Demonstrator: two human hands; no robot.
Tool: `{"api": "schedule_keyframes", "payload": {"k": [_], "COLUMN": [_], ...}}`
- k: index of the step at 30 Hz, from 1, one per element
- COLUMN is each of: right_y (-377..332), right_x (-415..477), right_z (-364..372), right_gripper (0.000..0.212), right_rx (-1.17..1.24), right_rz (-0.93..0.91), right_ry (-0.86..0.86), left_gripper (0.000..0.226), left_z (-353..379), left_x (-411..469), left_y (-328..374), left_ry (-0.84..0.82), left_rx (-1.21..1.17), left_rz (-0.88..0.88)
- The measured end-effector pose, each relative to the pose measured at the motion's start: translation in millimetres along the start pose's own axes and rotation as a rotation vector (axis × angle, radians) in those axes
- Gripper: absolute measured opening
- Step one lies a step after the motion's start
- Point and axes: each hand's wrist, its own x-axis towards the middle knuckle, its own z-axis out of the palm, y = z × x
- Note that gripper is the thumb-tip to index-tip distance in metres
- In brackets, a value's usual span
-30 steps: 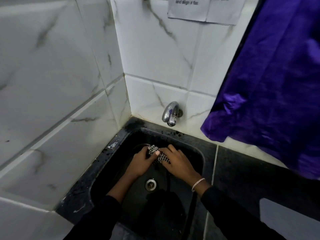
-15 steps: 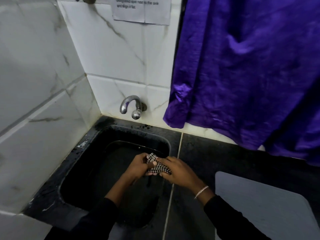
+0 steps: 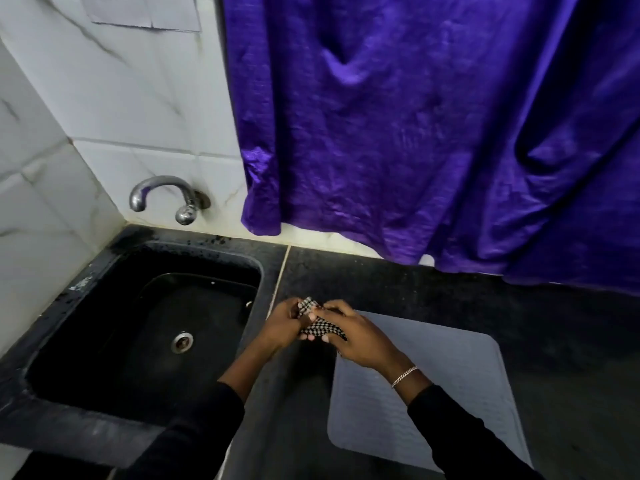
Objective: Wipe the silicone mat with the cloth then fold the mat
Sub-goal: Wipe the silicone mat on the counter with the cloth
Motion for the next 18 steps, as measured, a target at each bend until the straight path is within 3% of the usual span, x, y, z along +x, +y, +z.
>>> {"api": "schedule_keyframes", "payload": {"k": [11, 15, 18], "right_y": [72, 93, 107], "right_x": [-77, -100, -114], "right_z": [-33, -49, -59], "right_gripper": [0.046, 0.044, 0.042], "right_rx": [-0.050, -0.064, -0.061], "right_rz": [0.139, 0.175, 0.168], "right_ry": [0.029, 0.022, 0.018], "left_gripper": [0.027, 0.034, 0.045], "left_z": [118, 131, 133], "left_x": [-12, -18, -16], "left_y": [4, -6, -19], "left_ry": [-0.074, 0.022, -0.062], "left_rx": [0.035, 0.455, 0.947], "left_rz": [-0.170, -0.052, 0.033]}}
